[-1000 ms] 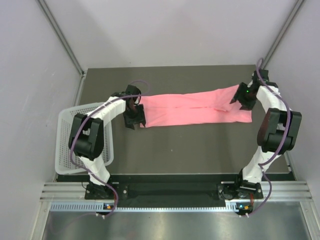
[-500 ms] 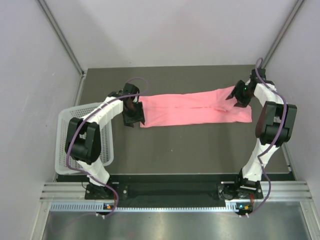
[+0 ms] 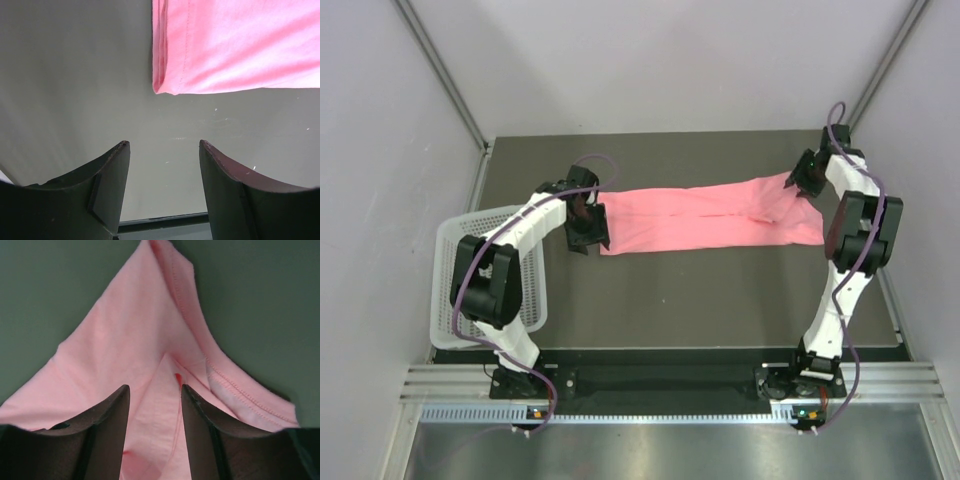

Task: Fold and stack the t-shirts
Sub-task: Fold the tshirt

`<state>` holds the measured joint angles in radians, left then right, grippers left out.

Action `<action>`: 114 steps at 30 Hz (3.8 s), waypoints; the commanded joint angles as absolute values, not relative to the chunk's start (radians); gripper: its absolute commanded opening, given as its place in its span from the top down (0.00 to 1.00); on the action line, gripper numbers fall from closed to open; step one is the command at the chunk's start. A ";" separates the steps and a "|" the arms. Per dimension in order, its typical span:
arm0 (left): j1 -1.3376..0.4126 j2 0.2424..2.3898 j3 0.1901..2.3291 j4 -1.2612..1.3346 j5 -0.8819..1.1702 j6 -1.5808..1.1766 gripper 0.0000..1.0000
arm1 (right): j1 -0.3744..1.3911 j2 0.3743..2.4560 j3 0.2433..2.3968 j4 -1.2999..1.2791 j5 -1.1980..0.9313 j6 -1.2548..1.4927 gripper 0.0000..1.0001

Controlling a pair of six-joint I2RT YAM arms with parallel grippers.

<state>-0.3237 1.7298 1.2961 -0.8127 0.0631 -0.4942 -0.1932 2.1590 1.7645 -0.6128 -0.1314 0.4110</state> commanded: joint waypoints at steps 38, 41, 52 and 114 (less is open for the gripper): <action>-0.327 1.746 1.379 -0.828 0.089 -0.479 0.37 | -0.204 2.281 1.947 -0.649 -0.106 0.377 0.81; -0.327 1.749 1.385 -0.822 0.094 -0.483 0.38 | -0.196 2.261 1.957 -0.652 -0.112 0.383 0.96; -0.328 1.764 1.379 -0.805 0.118 -0.491 0.38 | -0.163 2.221 2.025 -0.660 -0.140 0.433 1.00; -0.252 2.207 1.850 -0.779 0.064 -0.362 0.49 | -0.172 1.891 1.565 -0.686 -0.342 0.420 0.45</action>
